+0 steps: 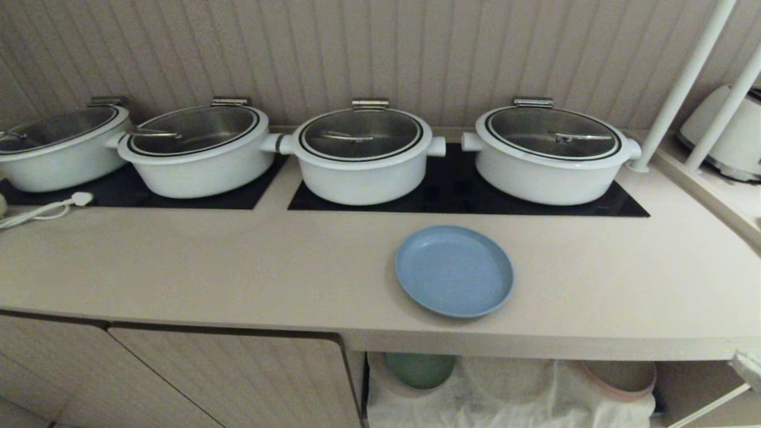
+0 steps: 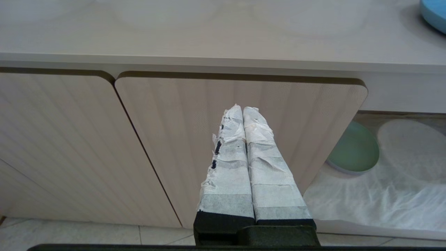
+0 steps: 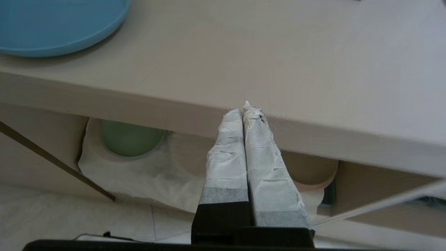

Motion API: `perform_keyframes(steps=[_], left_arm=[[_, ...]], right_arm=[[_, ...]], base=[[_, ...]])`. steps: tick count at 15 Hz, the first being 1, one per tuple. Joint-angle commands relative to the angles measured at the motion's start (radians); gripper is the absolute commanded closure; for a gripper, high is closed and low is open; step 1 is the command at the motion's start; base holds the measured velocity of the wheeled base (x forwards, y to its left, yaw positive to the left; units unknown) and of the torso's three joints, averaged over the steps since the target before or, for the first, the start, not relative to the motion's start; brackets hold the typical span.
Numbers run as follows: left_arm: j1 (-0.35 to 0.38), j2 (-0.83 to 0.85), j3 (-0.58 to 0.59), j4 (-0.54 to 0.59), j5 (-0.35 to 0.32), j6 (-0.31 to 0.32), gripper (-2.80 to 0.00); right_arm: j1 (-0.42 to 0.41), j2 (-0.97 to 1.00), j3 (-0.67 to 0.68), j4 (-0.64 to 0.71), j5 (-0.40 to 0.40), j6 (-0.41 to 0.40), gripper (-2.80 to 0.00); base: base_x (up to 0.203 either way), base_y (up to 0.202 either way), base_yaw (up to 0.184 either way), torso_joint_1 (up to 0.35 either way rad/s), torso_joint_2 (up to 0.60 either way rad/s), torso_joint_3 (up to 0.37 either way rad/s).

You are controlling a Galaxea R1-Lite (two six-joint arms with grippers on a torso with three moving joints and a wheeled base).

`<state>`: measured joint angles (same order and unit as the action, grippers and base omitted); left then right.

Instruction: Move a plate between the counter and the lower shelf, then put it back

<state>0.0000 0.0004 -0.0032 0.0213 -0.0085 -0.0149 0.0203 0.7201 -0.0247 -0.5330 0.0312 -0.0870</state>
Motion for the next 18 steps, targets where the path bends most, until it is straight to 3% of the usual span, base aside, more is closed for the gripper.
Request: perform_keyframes(steps=[1,8,14,18], left_arm=[[0.000,0.000,0.000,0.000,-0.001,0.000,0.00],[0.000,0.000,0.000,0.000,0.001,0.000,0.00],[0.000,0.000,0.000,0.000,-0.001,0.000,0.00],[0.000,0.000,0.000,0.000,-0.001,0.000,0.00]], right_arm=[[-0.030,-0.170,0.024,0.086,0.007,0.014,0.00],[-0.052,-0.495,0.024,0.490,-0.020,-0.009,0.00],[-0.023,-0.701,0.025,0.524,-0.023,-0.009,0.00],[-0.022,-0.720,0.025,0.525,-0.020,-0.013,0.00]], base=[[0.000,0.000,0.000,0.000,0.00,0.000],[0.000,0.000,0.000,0.000,0.00,0.000],[0.000,0.000,0.000,0.000,0.00,0.000],[0.000,0.000,0.000,0.000,0.00,0.000]])
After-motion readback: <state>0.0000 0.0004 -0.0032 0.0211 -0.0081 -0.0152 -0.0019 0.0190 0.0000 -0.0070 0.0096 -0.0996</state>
